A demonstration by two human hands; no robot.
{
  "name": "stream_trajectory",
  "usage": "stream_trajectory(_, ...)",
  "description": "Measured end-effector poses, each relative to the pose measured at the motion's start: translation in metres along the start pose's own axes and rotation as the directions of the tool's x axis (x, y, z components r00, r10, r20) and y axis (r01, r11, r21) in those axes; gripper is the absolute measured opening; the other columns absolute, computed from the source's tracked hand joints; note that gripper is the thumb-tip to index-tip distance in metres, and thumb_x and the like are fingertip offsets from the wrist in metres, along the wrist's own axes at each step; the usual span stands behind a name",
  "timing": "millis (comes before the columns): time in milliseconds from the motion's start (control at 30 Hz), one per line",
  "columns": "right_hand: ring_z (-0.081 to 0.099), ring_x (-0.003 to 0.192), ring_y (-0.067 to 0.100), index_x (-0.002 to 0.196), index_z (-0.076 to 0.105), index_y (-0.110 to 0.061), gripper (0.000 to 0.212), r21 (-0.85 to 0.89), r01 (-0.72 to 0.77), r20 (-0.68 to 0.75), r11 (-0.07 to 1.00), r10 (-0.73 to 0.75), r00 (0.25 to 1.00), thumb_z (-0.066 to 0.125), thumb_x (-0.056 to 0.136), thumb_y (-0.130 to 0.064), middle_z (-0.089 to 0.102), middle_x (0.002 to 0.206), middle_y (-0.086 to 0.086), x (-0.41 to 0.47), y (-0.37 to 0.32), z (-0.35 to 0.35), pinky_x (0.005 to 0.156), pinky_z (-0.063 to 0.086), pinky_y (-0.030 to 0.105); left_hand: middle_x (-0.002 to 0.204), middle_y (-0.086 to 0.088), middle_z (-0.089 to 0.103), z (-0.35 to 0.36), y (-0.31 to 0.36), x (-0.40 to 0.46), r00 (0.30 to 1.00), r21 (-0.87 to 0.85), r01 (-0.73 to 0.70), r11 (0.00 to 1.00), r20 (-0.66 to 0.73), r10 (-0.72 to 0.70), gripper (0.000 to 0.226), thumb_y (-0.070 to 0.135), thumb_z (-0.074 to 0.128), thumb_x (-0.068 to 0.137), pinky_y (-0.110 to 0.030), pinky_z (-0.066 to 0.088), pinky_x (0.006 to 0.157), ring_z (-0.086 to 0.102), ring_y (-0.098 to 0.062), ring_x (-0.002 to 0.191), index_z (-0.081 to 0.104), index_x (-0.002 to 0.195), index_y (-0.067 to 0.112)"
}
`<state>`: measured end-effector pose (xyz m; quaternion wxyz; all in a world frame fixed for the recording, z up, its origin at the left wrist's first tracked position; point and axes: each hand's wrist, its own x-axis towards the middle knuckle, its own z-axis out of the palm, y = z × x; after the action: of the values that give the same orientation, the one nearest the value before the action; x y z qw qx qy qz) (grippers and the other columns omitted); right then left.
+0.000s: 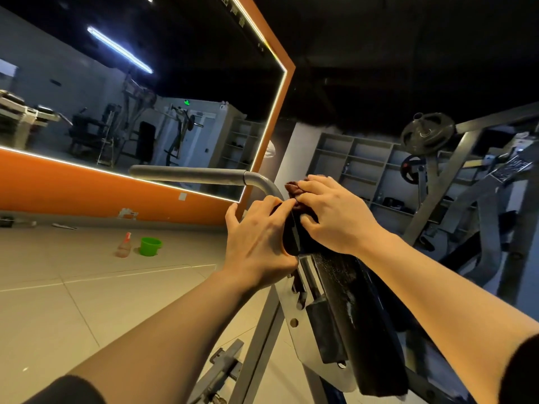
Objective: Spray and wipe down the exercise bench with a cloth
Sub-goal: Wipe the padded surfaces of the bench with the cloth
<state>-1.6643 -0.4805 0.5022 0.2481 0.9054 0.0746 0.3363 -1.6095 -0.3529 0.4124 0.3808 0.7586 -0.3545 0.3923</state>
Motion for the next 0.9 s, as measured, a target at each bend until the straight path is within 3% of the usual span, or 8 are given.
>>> stream_trajectory(100,0.051,0.129,0.025,0.118,0.068,-0.014,0.031,-0.034,0.058,-0.117,0.998,-0.061,0.991,0.061,0.088,-0.022,0.064,0.129,0.004,-0.031,0.004,0.012,0.11,0.029,0.034,0.138,0.005,0.044,-0.001,0.001,0.0,1.0,0.015,0.004,1.0,0.018,-0.005,0.081,0.045,0.073,0.076,-0.05,0.012,0.115,0.038,-0.015,0.129,0.034,0.145,0.029)
stream_trajectory(300,0.064,0.108,0.02,0.096,0.076,-0.013,0.019,0.014,0.09,-0.203,0.996,-0.085,0.976,0.071,0.079,-0.02,0.072,0.108,0.002,-0.087,-0.005,0.03,0.101,0.05,0.041,0.144,0.005,0.037,-0.002,0.005,0.001,0.998,0.05,0.029,0.998,0.06,-0.032,0.085,0.044,0.07,0.08,-0.049,0.015,0.116,0.033,-0.015,0.133,0.025,0.15,0.028)
stream_trajectory(400,0.067,0.095,0.022,0.088,0.077,-0.01,0.017,0.083,0.043,-0.342,0.996,-0.012,0.94,0.064,0.079,-0.018,0.074,0.096,0.004,-0.067,-0.007,0.02,0.082,0.058,0.038,0.144,0.006,0.036,0.0,0.005,0.0,0.998,0.051,0.039,0.998,0.056,-0.042,0.087,0.044,0.07,0.079,-0.05,0.017,0.116,0.031,-0.014,0.133,0.023,0.15,0.028)
stream_trajectory(467,0.065,0.101,0.027,0.094,0.074,-0.006,0.025,0.08,-0.02,-0.442,0.997,0.054,0.895,0.056,0.085,-0.019,0.072,0.103,0.009,-0.039,-0.007,0.009,0.084,0.056,0.04,0.143,0.006,0.037,0.001,0.005,-0.001,0.998,0.022,0.04,0.999,0.04,-0.041,0.085,0.045,0.07,0.078,-0.05,0.016,0.116,0.032,-0.014,0.133,0.025,0.149,0.028)
stream_trajectory(533,0.057,0.117,0.033,0.11,0.069,-0.005,0.027,0.021,-0.07,-0.388,0.997,0.073,0.919,0.059,0.089,-0.019,0.066,0.12,0.013,-0.013,-0.006,0.003,0.095,0.049,0.046,0.142,0.006,0.038,0.001,0.005,-0.001,0.999,0.02,0.041,0.999,0.035,-0.042,0.084,0.046,0.07,0.078,-0.049,0.016,0.116,0.032,-0.014,0.132,0.026,0.148,0.029)
stream_trajectory(667,0.027,0.144,0.026,0.132,0.057,-0.018,0.037,-0.132,-0.062,-0.037,0.989,0.058,0.998,0.048,0.098,-0.032,0.045,0.148,0.003,0.01,-0.013,0.009,0.121,0.016,0.044,0.142,0.006,0.038,0.0,0.006,-0.002,0.998,0.034,0.053,0.998,0.041,-0.054,0.087,0.047,0.07,0.077,-0.05,0.017,0.116,0.033,-0.015,0.132,0.023,0.149,0.03)
stream_trajectory(733,0.035,0.14,0.025,0.129,0.06,-0.018,0.037,-0.138,-0.045,-0.025,0.989,0.042,0.999,0.051,0.096,-0.032,0.052,0.142,0.002,0.003,-0.014,0.012,0.121,0.018,0.041,0.142,0.006,0.038,-0.001,0.008,-0.002,0.997,0.038,0.062,0.997,0.053,-0.064,0.087,0.046,0.07,0.078,-0.05,0.015,0.117,0.033,-0.015,0.133,0.023,0.15,0.031)
stream_trajectory(900,0.063,0.106,0.024,0.103,0.073,-0.012,0.029,-0.163,0.038,-0.069,0.986,-0.05,0.996,0.067,0.078,-0.026,0.072,0.107,0.003,-0.045,-0.007,0.01,0.103,0.045,0.04,0.145,0.007,0.034,-0.003,0.006,0.0,0.995,0.058,0.054,0.997,0.078,-0.059,0.088,0.05,0.066,0.08,-0.048,0.01,0.116,0.029,-0.013,0.135,0.019,0.151,0.03)
